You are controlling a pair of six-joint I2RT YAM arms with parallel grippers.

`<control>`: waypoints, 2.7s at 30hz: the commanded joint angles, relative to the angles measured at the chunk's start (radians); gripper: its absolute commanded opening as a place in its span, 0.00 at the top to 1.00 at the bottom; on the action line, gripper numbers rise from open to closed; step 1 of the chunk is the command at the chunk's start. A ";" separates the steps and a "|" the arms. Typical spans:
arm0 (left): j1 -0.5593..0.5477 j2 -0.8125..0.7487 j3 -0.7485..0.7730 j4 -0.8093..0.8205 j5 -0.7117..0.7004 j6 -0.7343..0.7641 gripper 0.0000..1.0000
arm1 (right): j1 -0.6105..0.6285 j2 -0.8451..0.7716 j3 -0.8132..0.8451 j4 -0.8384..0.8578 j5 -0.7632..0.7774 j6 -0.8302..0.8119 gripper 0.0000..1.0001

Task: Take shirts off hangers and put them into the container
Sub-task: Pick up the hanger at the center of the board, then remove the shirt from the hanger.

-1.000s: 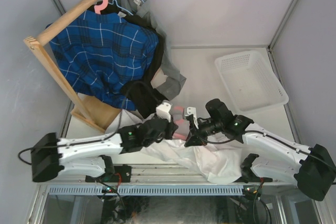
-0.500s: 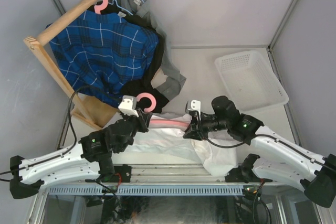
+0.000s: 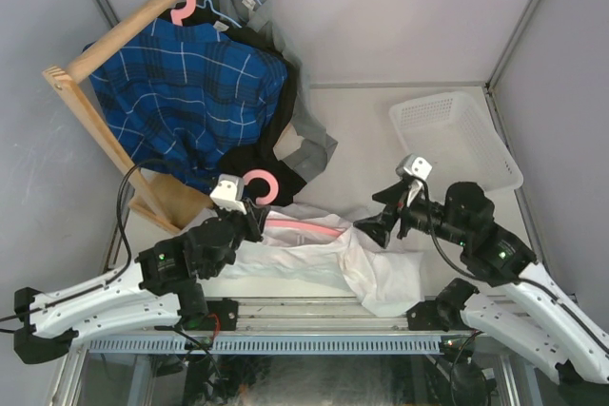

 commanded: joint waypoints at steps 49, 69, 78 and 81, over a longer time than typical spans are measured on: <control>0.003 -0.177 0.171 -0.057 -0.221 -0.045 1.00 | -0.050 0.351 0.123 -0.197 -0.150 0.150 0.76; 0.004 0.007 0.297 -0.068 0.034 0.059 1.00 | -0.092 0.256 0.206 -0.034 -0.461 -0.083 0.14; 0.005 0.056 0.343 -0.089 0.044 0.040 1.00 | 0.043 0.407 0.255 -0.136 -0.378 -0.145 0.29; 0.004 0.053 0.328 -0.088 0.047 0.031 1.00 | 0.039 0.419 0.243 -0.121 -0.380 -0.111 0.50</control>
